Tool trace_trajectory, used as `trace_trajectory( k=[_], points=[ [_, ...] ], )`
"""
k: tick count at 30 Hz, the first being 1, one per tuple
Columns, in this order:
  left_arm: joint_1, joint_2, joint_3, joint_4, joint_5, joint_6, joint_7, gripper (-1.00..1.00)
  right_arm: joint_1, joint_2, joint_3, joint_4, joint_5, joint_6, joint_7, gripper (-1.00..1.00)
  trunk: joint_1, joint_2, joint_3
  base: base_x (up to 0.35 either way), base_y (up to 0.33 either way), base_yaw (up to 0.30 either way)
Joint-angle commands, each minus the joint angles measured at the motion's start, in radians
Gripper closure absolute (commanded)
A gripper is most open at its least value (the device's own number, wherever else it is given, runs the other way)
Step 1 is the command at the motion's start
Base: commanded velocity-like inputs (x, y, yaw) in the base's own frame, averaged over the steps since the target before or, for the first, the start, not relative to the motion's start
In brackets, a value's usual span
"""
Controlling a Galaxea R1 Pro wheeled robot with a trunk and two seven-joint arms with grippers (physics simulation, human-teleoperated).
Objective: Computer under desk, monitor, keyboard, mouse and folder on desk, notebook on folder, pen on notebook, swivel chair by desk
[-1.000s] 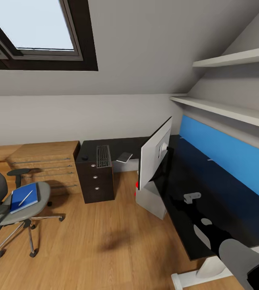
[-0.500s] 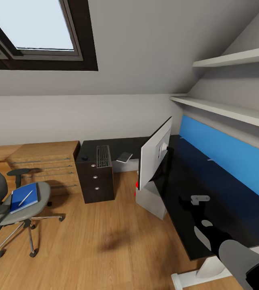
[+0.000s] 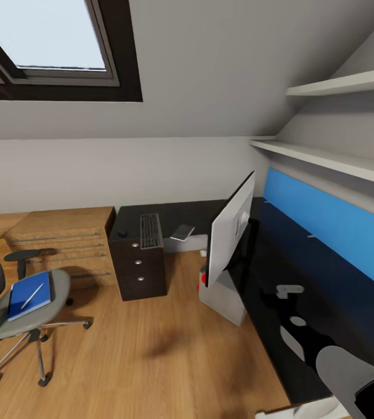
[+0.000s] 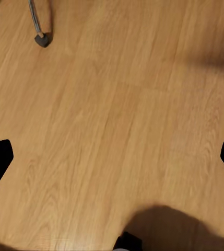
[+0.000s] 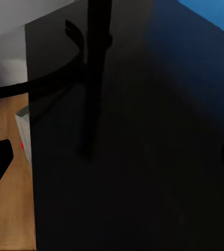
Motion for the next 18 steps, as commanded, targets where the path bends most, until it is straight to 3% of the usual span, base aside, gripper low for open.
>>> trace_trajectory(
  k=[1, 4, 7, 11, 12, 14, 18],
  points=[
    [-0.001, 0.0, -0.002, 0.001, 0.011, -0.005, 0.0, -1.0, -0.001, -0.001, 0.008, -0.001, -0.006, 0.005, -0.007, -1.0, 0.001, -0.002, -0.002, 0.126, 0.112, 0.0],
    [-0.001, 0.001, -0.002, 0.001, 0.011, -0.006, 0.0, -1.0, -0.003, -0.001, 0.007, -0.001, -0.006, 0.033, -0.018, -1.0, 0.001, -0.002, -0.002, 0.082, 0.164, 0.0],
    [-0.001, 0.0, -0.002, 0.001, 0.01, -0.008, 0.0, -1.0, -0.008, -0.003, 0.006, -0.004, -0.005, 0.134, -0.036, -1.0, 0.001, -0.002, -0.002, 0.04, 0.257, 0.0],
    [-0.001, 0.0, -0.002, 0.001, 0.01, -0.008, -0.001, -1.0, -0.021, -0.006, 0.0, -0.005, -0.005, 0.186, -0.043, -1.0, 0.001, -0.002, -0.002, 0.055, 0.178, 0.0],
    [-0.001, 0.0, -0.002, 0.001, 0.009, -0.009, -0.001, -1.0, -0.031, -0.01, -0.065, -0.006, -0.006, 0.207, -0.059, -1.0, 0.001, -0.002, -0.002, 0.008, 0.023, 0.0],
    [-0.001, 0.0, -0.002, 0.001, 0.009, -0.009, -0.001, -1.0, -0.032, -0.01, -0.104, -0.006, -0.006, 0.208, -0.063, -1.0, 0.001, -0.002, -0.002, 0.005, 0.015, 0.0],
    [-0.001, 0.0, -0.002, 0.001, 0.009, -0.009, -0.001, -1.0, -0.034, -0.01, -0.252, -0.037, 0.001, 0.212, -0.07, -1.0, 0.001, -0.002, -0.002, 0.002, 0.006, 0.0]
  ],
)
